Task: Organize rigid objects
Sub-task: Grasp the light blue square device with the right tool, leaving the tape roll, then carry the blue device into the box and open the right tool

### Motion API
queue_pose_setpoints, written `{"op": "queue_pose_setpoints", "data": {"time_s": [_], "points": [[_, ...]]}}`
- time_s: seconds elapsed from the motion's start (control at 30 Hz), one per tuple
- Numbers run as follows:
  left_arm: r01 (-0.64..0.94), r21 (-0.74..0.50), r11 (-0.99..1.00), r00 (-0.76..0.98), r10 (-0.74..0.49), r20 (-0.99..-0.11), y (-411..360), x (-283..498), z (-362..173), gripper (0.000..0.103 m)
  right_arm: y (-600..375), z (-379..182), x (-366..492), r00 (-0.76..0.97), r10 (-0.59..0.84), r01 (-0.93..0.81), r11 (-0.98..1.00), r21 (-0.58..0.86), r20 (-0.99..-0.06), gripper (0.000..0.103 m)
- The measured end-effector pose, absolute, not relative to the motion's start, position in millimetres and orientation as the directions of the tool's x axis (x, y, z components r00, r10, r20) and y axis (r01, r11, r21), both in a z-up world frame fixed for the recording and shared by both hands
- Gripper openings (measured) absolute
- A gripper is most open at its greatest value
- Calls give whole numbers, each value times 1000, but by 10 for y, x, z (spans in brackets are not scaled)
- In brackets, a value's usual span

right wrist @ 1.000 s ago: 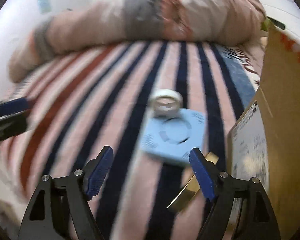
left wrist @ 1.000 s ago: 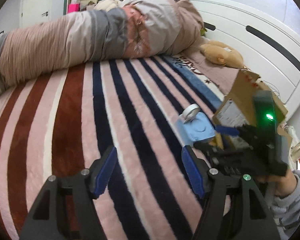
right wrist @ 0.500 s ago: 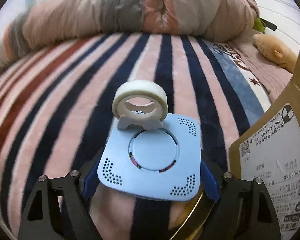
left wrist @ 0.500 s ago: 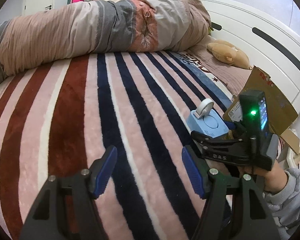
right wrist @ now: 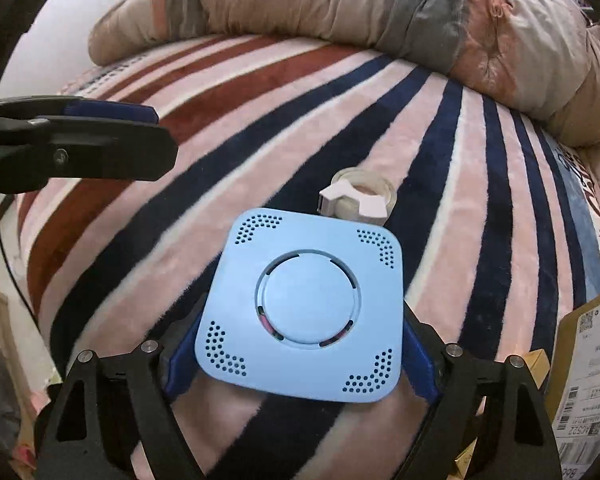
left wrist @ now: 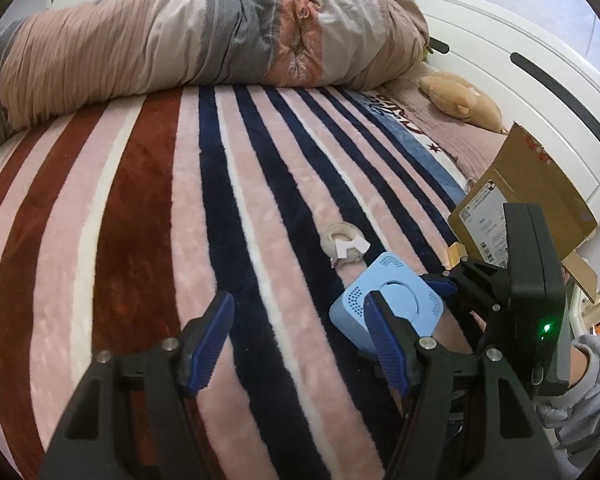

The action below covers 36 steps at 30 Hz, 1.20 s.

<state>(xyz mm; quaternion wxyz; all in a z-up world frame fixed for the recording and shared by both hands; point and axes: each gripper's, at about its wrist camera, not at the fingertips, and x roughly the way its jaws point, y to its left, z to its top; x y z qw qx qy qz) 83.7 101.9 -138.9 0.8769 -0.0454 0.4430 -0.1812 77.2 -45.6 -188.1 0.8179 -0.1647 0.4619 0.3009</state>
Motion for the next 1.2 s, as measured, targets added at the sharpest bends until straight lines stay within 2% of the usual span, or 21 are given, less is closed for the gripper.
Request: {"op": "queue_pose_setpoints", "data": {"time_s": [0.2,0.3,0.47,0.77,1.0,1.2], "points": [[290,-276,916,526,-393,-754,1046,840,-1381,64,-493,-1837,874,353,363,-614,785,79,-862,79],[312,-309,898,513,-433,-741,1015,799,-1320,64,-452,-1743,761,412,347,-619,785,20,-843,78],[383,-426,820,501,-571,-650,921,677,-1016,64,-516,-1247,465,504,456,-676,737,-6,-734,78],[512,-462,725,476,-686,-549,281,498,-338,64,-987,-432,134,655,531,-660,749,-64,-537,78],[578,-393,715,479,-687,-546,-526,557,44,43,-1773,-198,147,718,492,-582,813,-36,-492,77],[640,-368,674,420,-708,-567,-1228,681,121,38,-2562,-157,267,741,457,-500,864,49,-492,77]]}}
